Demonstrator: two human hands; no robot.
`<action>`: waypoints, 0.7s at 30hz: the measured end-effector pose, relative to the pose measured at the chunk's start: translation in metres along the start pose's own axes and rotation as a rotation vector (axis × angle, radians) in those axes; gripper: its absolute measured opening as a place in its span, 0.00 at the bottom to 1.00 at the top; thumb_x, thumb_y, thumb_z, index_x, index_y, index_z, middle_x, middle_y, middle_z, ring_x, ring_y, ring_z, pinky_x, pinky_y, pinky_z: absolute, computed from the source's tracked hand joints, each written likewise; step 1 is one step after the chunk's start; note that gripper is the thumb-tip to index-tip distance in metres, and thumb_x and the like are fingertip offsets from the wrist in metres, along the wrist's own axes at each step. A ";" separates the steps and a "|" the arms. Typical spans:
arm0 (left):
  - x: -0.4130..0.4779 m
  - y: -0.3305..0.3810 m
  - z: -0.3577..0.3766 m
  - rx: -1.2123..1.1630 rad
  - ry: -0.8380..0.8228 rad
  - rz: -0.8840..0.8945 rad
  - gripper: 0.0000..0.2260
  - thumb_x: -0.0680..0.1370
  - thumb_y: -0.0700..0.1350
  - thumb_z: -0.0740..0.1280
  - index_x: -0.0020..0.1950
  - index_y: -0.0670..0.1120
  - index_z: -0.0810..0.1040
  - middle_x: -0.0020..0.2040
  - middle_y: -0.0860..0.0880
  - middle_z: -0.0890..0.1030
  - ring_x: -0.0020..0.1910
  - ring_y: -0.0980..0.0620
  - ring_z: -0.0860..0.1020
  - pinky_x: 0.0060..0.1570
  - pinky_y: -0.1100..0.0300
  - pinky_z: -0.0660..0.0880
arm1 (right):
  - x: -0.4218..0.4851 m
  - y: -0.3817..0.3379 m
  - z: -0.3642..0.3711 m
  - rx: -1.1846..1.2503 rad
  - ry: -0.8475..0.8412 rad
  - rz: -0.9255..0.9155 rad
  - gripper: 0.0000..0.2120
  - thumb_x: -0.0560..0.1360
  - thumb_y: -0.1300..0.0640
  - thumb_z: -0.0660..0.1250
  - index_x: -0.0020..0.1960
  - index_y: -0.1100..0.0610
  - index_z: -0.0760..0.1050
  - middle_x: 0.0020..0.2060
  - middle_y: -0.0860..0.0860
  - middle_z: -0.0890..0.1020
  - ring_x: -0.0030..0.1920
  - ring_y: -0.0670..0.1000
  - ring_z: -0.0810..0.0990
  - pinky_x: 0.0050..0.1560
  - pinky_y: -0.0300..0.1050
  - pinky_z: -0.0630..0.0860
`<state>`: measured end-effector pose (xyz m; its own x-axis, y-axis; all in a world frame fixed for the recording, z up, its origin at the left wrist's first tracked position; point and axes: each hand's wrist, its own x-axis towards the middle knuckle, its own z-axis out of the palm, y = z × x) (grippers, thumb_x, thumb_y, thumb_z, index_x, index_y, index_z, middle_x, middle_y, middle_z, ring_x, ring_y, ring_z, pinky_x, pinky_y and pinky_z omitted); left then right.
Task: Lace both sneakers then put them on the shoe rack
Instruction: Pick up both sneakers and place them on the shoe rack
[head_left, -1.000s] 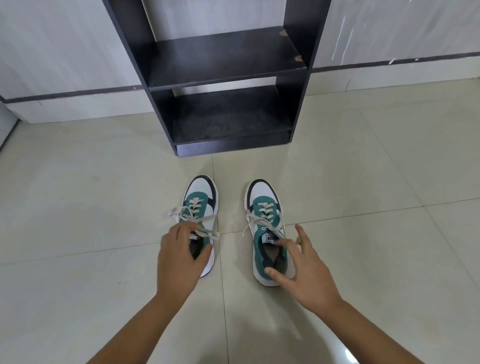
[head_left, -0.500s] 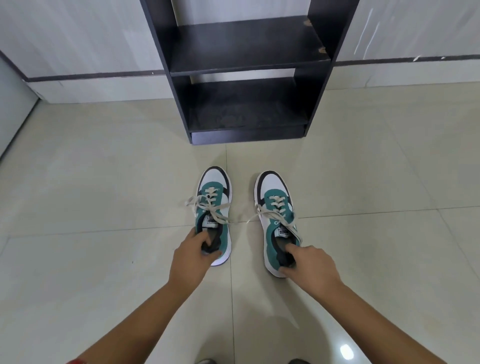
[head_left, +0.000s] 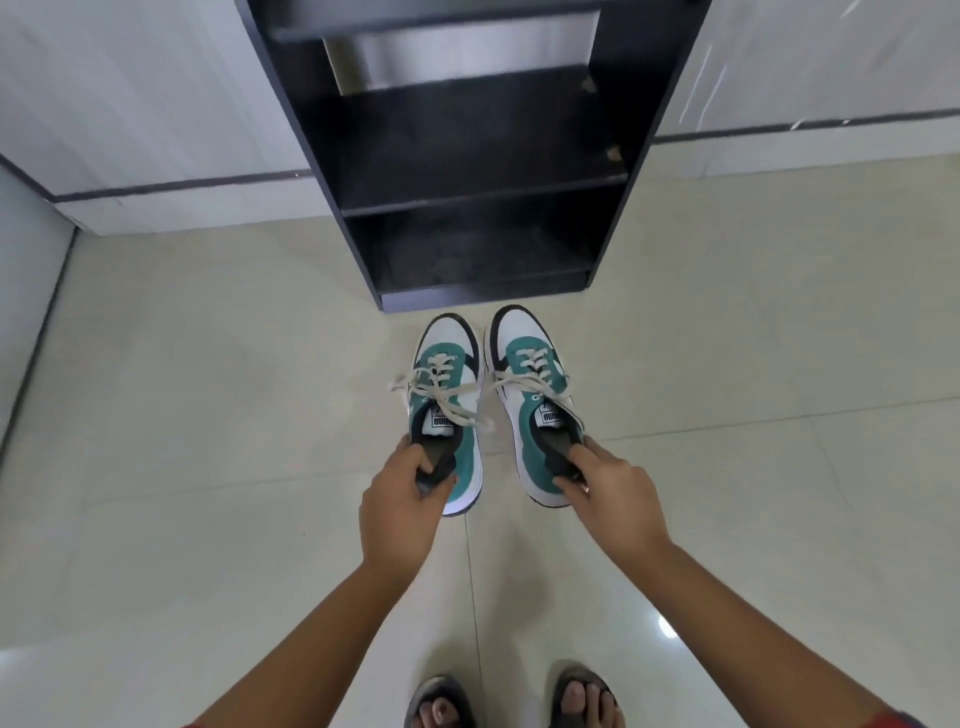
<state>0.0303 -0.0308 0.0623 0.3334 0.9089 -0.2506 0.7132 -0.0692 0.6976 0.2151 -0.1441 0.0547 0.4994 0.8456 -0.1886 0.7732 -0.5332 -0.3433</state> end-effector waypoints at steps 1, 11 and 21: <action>-0.005 0.009 -0.007 -0.004 0.007 0.019 0.15 0.70 0.44 0.72 0.35 0.49 0.65 0.38 0.52 0.77 0.35 0.49 0.76 0.32 0.58 0.71 | -0.003 -0.006 -0.008 -0.017 0.043 -0.009 0.07 0.71 0.56 0.70 0.44 0.58 0.74 0.42 0.53 0.81 0.31 0.60 0.79 0.26 0.48 0.70; 0.000 0.172 -0.161 0.023 0.183 0.243 0.13 0.70 0.43 0.72 0.37 0.47 0.67 0.42 0.54 0.77 0.35 0.50 0.76 0.31 0.55 0.76 | 0.013 -0.096 -0.209 0.052 0.260 -0.155 0.06 0.72 0.53 0.64 0.45 0.51 0.67 0.46 0.49 0.82 0.26 0.54 0.79 0.22 0.41 0.69; 0.153 0.267 -0.242 0.014 0.209 0.230 0.12 0.71 0.43 0.72 0.39 0.46 0.67 0.40 0.50 0.76 0.35 0.49 0.72 0.31 0.64 0.64 | 0.180 -0.182 -0.301 -0.023 0.202 -0.167 0.09 0.76 0.55 0.64 0.54 0.58 0.72 0.48 0.57 0.80 0.42 0.64 0.81 0.36 0.48 0.70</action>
<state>0.1227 0.1893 0.3724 0.3543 0.9334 0.0571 0.6427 -0.2874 0.7102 0.2818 0.0977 0.3603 0.4297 0.9011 0.0573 0.8593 -0.3887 -0.3324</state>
